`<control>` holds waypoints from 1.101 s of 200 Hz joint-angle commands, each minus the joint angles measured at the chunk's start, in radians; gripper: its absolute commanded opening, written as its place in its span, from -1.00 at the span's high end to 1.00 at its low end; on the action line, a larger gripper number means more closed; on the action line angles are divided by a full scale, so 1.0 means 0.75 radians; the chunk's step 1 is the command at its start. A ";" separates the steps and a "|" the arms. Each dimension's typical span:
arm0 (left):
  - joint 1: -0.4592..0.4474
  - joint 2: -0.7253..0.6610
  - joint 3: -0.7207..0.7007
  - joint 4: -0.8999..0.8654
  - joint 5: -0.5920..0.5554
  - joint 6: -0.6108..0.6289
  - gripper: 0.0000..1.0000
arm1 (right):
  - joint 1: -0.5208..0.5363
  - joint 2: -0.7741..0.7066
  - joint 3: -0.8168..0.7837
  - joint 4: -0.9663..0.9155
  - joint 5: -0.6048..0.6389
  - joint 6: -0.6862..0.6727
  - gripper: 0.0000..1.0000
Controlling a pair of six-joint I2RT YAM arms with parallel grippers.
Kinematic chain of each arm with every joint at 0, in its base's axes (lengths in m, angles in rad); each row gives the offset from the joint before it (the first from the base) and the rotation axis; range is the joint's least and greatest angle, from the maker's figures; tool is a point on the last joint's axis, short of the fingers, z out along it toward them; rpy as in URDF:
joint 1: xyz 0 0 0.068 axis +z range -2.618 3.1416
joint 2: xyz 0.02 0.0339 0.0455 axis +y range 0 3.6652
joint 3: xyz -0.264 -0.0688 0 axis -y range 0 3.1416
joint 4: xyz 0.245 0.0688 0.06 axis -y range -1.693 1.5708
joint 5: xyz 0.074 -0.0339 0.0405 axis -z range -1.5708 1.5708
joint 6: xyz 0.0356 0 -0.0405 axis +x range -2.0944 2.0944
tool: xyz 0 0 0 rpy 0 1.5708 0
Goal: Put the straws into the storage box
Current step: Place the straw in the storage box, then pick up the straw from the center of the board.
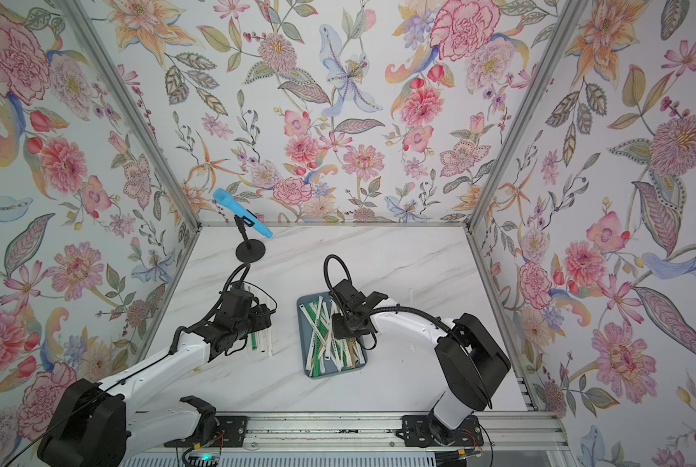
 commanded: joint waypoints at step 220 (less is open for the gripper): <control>-0.103 0.392 0.187 0.044 0.001 -0.030 -0.12 | -0.111 -0.313 -0.106 -0.002 0.054 0.050 -0.09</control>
